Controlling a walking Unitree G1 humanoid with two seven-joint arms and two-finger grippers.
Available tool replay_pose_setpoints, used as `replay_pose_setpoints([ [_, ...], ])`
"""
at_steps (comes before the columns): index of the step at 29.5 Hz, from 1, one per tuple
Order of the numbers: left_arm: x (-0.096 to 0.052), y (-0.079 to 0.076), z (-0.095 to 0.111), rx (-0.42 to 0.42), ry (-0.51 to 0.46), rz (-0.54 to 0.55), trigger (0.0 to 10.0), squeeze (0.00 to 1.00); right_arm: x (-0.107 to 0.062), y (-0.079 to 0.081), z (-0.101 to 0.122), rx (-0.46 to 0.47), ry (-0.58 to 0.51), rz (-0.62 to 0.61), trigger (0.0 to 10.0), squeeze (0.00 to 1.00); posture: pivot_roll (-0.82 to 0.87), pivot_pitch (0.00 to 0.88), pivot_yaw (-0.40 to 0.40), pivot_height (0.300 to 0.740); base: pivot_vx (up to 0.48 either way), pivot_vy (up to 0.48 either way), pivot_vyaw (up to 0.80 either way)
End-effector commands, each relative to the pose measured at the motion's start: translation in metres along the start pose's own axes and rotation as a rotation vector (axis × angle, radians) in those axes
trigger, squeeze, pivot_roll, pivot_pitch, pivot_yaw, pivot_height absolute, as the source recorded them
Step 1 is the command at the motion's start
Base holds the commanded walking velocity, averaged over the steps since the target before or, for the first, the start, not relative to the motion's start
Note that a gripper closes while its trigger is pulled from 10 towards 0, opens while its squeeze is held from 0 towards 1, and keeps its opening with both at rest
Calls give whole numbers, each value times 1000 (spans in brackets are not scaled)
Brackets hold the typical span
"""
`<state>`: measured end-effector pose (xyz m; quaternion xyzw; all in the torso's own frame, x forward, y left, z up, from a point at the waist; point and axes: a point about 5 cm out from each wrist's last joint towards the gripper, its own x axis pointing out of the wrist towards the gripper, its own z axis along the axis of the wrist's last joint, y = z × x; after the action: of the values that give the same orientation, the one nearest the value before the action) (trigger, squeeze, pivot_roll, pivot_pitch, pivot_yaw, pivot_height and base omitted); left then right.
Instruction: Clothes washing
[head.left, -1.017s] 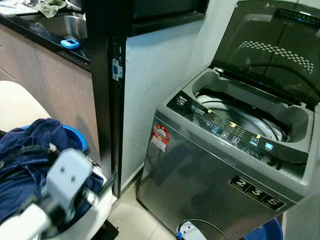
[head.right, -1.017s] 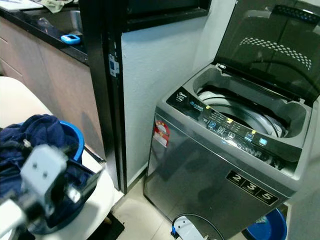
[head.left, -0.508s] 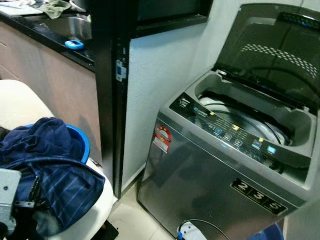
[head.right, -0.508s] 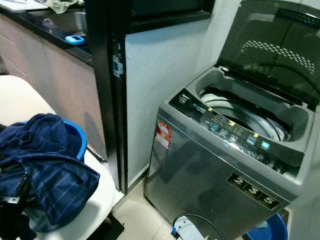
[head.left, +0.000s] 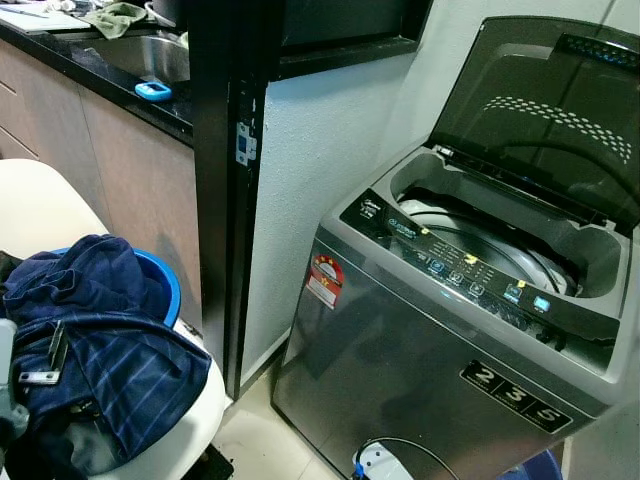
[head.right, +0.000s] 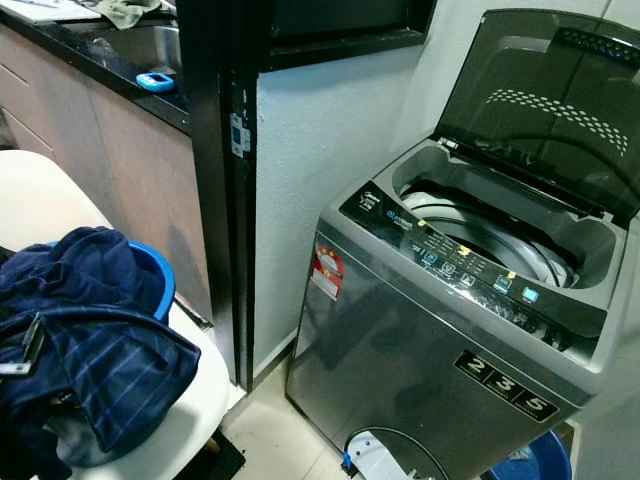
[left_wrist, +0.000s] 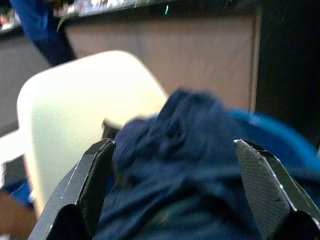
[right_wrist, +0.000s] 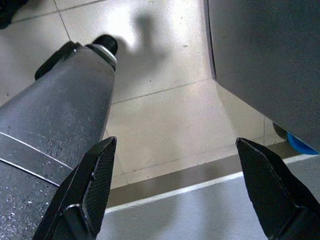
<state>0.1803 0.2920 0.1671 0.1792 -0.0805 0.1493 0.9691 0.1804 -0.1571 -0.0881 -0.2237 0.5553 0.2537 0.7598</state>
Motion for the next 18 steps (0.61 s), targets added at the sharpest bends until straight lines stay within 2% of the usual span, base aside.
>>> replay_pose_setpoints([
  [1, 1, -9, -1, -40, -19, -38, 10000, 0, 0, -2, -3, 8, 8, -9, 10000, 0, 307, 0, -172, 740, 0, 0, 0],
  [5, 3, -18, -5, -91, -20, -81, 10000, 0, 0, -2, -3, 8, 8, -9, 10000, 0, 307, 0, -173, 740, 0, 0, 0],
  [9, 1, -28, -19, -144, 30, -127, 10000, 0, 0, -2, -5, 8, 11, -8, 10000, 0, 309, 0, -175, 740, 0, 0, 0],
  [10, -1, -34, -28, -165, 67, -159, 10000, 0, 0, -1, -6, 10, 12, -7, 10000, 0, 307, 0, -174, 740, 0, 0, 0],
  [11, -1, -34, -28, -165, 67, -159, 10000, 0, 0, -1, -6, 10, 12, -7, 10000, 0, 307, 0, -174, 740, 0, 0, 0],
  [15, -9, -44, -52, -189, 162, -211, 10000, 0, 1, 1, -5, 17, 9, -4, 10000, 0, 299, 0, -167, 740, 0, 0, 0],
  [18, -13, -46, -57, -184, 184, -220, 10000, 0, 1, 3, -2, 18, 4, -2, 10000, 0, 300, 0, -167, 740, 0, 0, 0],
])
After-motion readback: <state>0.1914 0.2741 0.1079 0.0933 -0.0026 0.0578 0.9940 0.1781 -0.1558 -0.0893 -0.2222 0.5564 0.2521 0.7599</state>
